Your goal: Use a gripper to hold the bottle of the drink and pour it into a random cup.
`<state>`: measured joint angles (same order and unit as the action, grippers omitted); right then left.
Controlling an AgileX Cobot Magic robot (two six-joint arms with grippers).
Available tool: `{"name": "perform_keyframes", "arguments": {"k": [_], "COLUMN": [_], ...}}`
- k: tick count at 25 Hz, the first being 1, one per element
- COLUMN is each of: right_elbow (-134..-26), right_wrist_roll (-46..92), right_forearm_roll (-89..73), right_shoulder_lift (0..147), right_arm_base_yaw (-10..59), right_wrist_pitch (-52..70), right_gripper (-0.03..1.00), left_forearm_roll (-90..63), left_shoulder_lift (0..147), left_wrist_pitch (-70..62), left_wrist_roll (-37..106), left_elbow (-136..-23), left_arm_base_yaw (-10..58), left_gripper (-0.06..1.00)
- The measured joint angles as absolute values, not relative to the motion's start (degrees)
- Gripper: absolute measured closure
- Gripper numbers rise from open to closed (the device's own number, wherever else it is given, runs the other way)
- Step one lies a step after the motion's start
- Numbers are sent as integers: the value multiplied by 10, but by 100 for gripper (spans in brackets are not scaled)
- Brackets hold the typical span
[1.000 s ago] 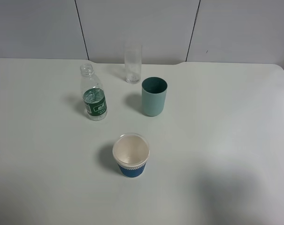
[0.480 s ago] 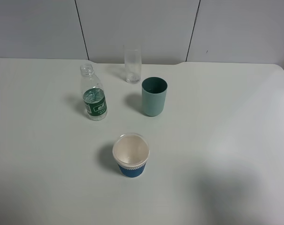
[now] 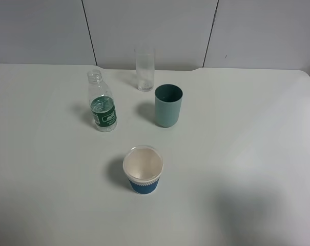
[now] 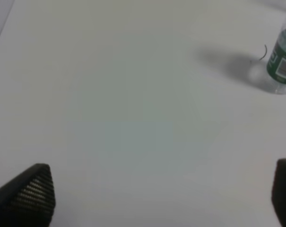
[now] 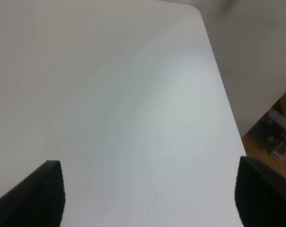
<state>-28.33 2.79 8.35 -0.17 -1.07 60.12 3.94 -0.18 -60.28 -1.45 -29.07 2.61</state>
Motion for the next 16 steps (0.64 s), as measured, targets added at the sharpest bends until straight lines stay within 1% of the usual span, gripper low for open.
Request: {"name": "perform_keyframes", "arguments": {"k": [16], "right_elbow": [-283], "right_wrist_roll": [28], "right_forearm_roll": [84], "right_shoulder_lift": [-2], "right_arm_base_yaw": [-11], "right_wrist_pitch": [601], "right_gripper": [23], "left_forearm_roll": [39], "left_shoulder_lift": [-2], "left_wrist_pitch": [-603], "left_wrist_roll": [-14], "left_elbow": [-291], "left_arm_base_yaw": [26], "left_gripper": [3]}}
